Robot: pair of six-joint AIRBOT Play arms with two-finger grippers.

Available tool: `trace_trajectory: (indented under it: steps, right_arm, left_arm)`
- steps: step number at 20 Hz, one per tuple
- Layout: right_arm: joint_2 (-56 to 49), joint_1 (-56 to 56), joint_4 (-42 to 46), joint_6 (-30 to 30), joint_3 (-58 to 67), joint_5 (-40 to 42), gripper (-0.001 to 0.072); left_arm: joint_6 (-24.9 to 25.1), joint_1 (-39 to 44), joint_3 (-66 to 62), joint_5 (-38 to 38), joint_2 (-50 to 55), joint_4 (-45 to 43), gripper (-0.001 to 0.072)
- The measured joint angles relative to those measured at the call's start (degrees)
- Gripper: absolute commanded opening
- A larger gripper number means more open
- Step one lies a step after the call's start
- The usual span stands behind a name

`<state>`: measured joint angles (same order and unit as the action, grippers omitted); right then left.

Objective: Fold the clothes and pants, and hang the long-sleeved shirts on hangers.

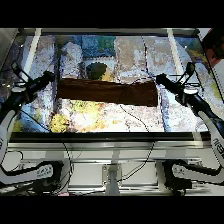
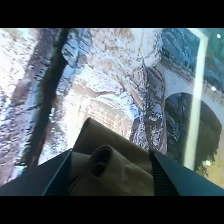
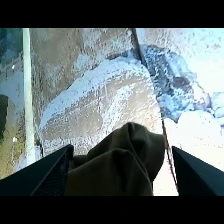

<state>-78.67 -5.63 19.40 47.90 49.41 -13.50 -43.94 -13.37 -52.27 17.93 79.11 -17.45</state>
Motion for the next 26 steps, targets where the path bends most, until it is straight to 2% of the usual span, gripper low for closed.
trace_trajectory:
  steps: [3,4,6,7,11,14,20,26]
  right_arm:
    - [1.3,-3.4,1.1,0.0,0.0,-2.6,0.0685]
    - [1.5,-4.3,1.4,0.0,0.0,-3.8,0.0685]
    - [1.7,-5.9,1.7,0.0,0.0,-5.9,0.0685]
    - [1.8,-6.3,1.9,0.0,0.0,-6.5,0.0685]
    - [2.0,-7.3,2.4,0.0,0.0,-8.5,0.0685]
    - [2.0,-7.4,3.1,0.0,0.0,-9.4,0.0684]
    - [2.0,-7.5,3.4,0.0,0.0,-10.8,0.0684]
    - [2.0,-7.5,3.5,0.0,0.0,-11.5,0.0684]
  left_arm:
    - [-3.6,-6.6,-2.4,13.3,1.7,-6.7,0.0509]
    - [-5.7,-8.0,-4.5,17.9,3.1,-11.1,0.0548]
    - [-11.3,-9.5,-9.6,28.0,6.7,-21.3,0.0689]
    - [-13.6,-10.0,-12.7,33.0,9.1,-24.8,0.0716]
    - [-17.4,-10.8,-23.2,47.3,18.3,-27.0,0.0716]
    - [-16.9,-10.8,-28.0,50.3,23.0,-25.6,0.0715]
    - [-13.5,-10.3,-30.7,48.2,28.6,-24.7,0.0714]
    - [-6.7,-5.8,-31.2,47.7,31.3,-22.2,0.0688]
